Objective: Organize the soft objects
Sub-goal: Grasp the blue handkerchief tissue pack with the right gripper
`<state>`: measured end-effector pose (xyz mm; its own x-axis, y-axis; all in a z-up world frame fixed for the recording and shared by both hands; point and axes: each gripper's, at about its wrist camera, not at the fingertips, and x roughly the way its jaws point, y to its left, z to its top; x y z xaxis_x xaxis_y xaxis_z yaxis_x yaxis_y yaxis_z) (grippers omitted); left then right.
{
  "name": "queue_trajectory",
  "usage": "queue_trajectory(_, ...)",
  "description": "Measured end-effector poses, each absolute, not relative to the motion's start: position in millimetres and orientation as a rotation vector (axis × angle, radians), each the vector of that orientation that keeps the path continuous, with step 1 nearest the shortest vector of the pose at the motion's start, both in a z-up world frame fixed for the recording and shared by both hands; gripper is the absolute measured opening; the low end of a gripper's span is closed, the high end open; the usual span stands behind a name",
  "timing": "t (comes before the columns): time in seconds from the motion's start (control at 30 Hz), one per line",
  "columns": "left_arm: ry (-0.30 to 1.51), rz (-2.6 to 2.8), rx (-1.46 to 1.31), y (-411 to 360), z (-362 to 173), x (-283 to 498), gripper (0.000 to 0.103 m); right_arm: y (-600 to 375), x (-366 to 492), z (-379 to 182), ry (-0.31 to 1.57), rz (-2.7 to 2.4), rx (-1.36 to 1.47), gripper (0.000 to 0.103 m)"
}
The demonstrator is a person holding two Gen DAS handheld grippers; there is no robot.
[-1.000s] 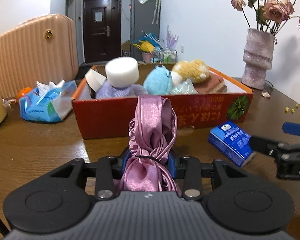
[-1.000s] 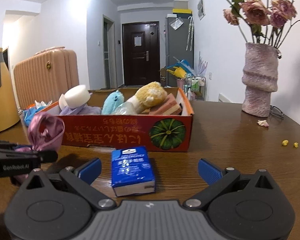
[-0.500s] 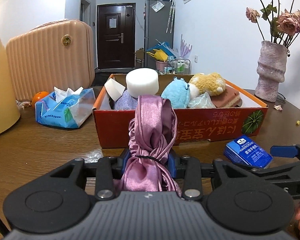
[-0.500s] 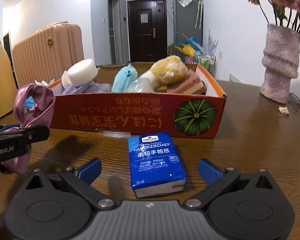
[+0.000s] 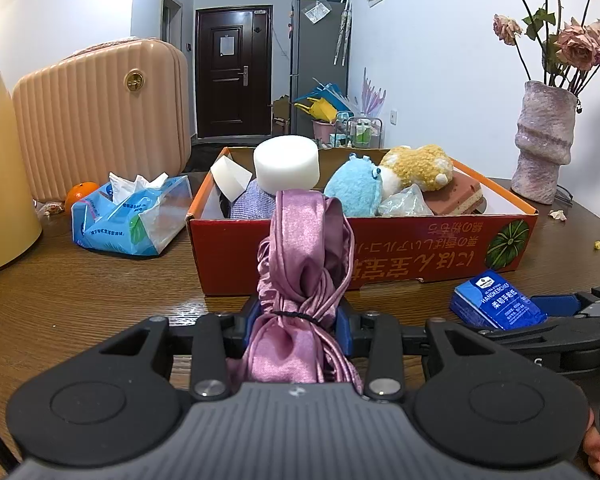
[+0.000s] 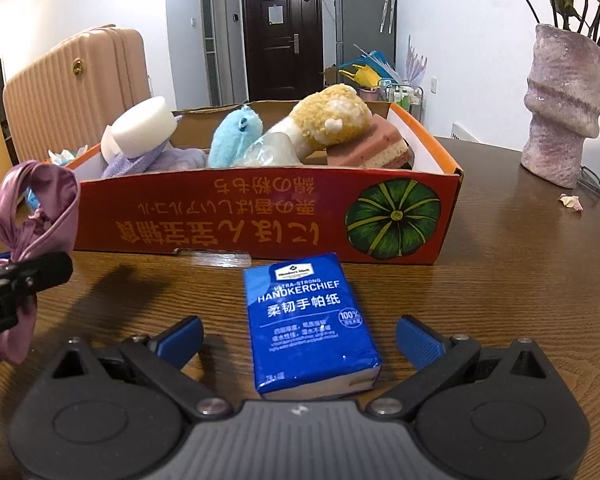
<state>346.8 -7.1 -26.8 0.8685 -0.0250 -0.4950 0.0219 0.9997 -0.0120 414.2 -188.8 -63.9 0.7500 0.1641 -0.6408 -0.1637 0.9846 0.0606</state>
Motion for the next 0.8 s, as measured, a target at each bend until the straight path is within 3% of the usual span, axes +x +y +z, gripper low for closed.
queue_trajectory(0.13,0.518,-0.026,-0.007,-6,-27,347,0.038,-187,411,-63,0.688,0.176,-0.023,0.087)
queue_trajectory(0.2,0.518,-0.025,-0.007,-7,-27,347,0.038,-186,408,-61,0.674,0.191,-0.026,0.075)
queue_trajectory(0.27,0.517,-0.026,-0.008,-6,-27,346,0.038,-186,405,-60,0.661,0.200,-0.026,0.052)
queue_trajectory(0.8,0.502,-0.024,-0.022,-3,-23,344,0.038,-191,380,-40,0.473,0.219,-0.007,0.051)
